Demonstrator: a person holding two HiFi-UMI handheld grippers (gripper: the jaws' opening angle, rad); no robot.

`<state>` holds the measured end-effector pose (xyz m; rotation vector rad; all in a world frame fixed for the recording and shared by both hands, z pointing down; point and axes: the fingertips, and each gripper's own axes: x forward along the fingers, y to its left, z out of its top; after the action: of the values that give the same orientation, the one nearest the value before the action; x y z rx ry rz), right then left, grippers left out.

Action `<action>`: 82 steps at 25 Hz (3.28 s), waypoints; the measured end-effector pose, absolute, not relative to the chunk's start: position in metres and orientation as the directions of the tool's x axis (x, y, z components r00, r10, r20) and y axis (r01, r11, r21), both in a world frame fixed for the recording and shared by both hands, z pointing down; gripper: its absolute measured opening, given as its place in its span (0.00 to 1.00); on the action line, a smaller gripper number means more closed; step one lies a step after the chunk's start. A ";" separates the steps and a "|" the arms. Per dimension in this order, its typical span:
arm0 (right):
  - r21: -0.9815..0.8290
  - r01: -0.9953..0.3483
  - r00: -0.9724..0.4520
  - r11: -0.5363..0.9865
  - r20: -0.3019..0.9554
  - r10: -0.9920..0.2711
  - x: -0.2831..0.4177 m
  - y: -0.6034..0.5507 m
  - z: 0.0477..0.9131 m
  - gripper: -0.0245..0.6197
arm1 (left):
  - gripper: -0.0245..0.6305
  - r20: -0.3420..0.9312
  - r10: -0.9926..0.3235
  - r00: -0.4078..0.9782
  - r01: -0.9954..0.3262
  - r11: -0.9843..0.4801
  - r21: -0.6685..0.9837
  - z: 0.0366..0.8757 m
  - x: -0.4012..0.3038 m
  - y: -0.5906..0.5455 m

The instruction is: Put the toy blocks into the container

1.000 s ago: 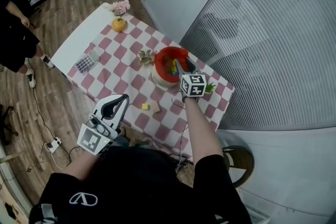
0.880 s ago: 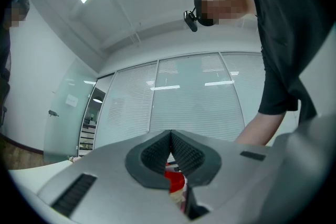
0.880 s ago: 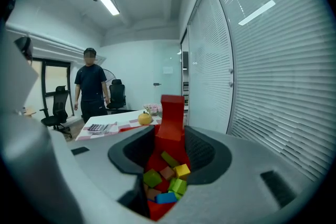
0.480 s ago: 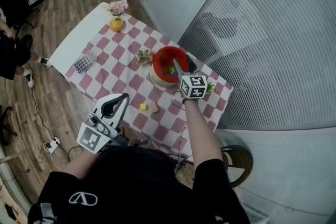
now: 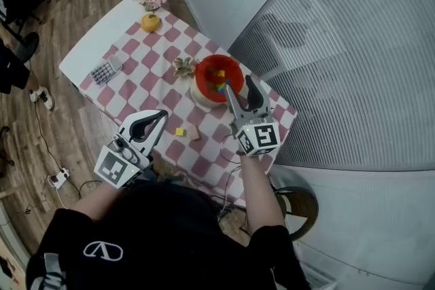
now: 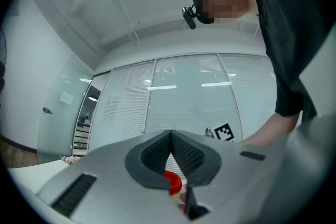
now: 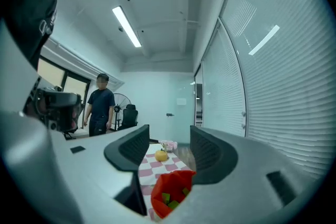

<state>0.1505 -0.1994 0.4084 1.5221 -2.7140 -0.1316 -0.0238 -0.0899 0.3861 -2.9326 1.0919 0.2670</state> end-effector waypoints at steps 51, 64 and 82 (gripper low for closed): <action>-0.211 -0.797 -0.362 0.566 0.917 -0.169 0.098 -0.094 0.784 0.35 | 0.05 -0.162 -0.692 0.703 -0.696 -0.717 0.041 0.387 -0.048 -0.085; -0.280 -0.800 -0.346 0.531 0.938 -0.026 0.093 -0.089 0.804 0.26 | 0.05 -0.137 -0.698 0.703 -0.699 -0.714 0.049 0.396 -0.050 -0.081; -0.181 -0.764 -0.512 0.620 0.755 -0.410 0.103 -0.110 0.661 0.25 | 0.05 -0.181 -0.667 0.723 -0.668 -0.742 0.062 0.385 -0.038 -0.081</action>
<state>0.1033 -0.1101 0.6614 0.9171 -2.1576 0.6641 -0.0376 -0.0808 0.3849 -2.9090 1.1266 0.3003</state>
